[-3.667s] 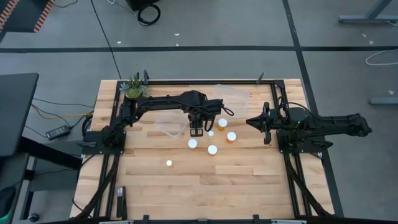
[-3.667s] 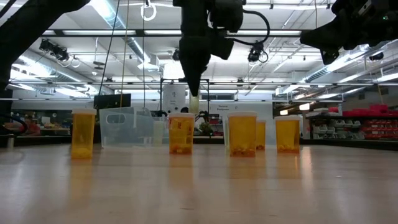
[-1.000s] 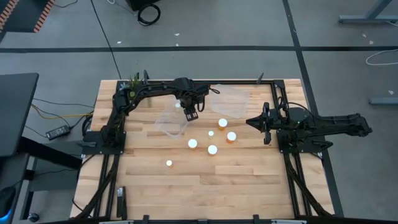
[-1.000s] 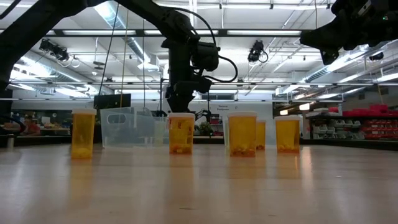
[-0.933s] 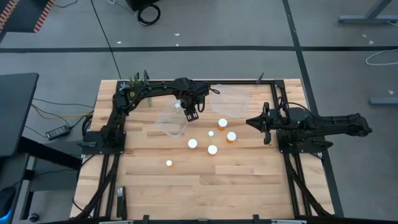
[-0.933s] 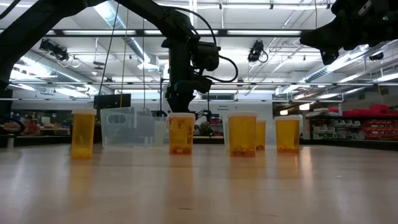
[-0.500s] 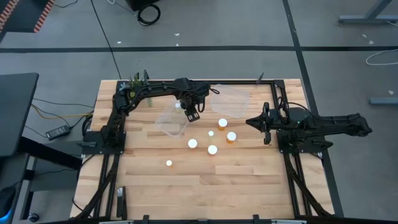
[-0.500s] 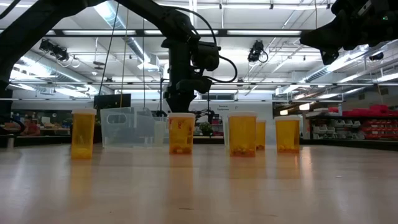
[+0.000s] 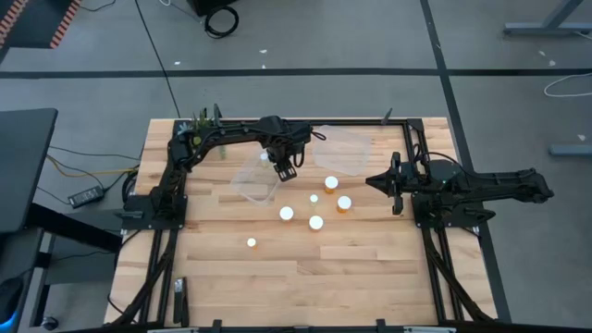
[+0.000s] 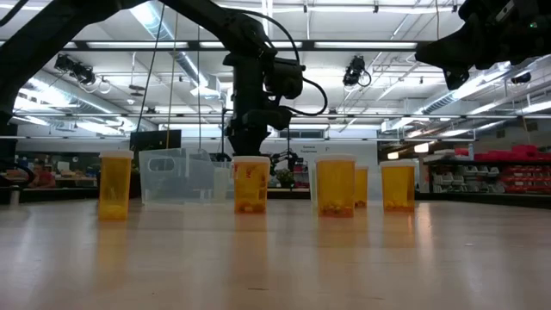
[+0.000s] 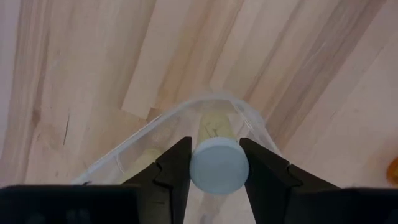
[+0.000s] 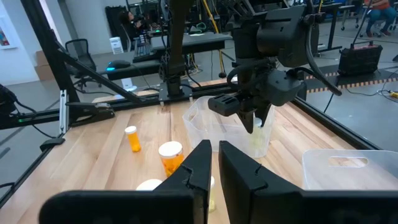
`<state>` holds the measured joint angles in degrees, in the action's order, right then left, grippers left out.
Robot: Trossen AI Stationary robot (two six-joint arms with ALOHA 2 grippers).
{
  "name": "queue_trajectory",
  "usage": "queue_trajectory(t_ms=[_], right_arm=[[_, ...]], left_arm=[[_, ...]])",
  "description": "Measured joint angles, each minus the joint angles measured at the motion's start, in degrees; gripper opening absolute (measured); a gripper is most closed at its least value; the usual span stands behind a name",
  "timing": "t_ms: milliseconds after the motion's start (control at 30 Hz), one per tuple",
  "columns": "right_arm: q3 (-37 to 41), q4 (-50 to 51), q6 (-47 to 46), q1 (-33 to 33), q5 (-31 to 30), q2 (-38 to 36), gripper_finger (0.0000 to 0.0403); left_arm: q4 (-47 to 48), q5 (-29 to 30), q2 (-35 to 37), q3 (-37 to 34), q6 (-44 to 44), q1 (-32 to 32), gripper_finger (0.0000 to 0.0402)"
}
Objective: Pick and place medicine bottles into bin by pill shape (circle, oval)
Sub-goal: Put the small yellow pill bottle into the left transparent bin
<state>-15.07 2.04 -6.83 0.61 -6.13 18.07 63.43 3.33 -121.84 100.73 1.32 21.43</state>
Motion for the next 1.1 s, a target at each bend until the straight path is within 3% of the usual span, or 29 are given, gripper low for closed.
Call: queue_trajectory(t_ms=[533,867,1100], right_arm=[[0.0,-0.01,0.0,0.0,0.0,0.01,0.0037],[0.0,0.0,-0.01,0.01,0.0,0.01,0.0037],[0.0,0.0,0.0,0.0,0.0,0.01,0.0037]], left_arm=[[-0.45,0.0,-0.04,-0.01,-0.95,-0.01,0.014],[-2.72,-0.13,-0.15,-6.55,-2.49,-0.07,0.0136],[-2.83,0.0,-0.08,-6.58,-2.65,0.0,0.0135]])
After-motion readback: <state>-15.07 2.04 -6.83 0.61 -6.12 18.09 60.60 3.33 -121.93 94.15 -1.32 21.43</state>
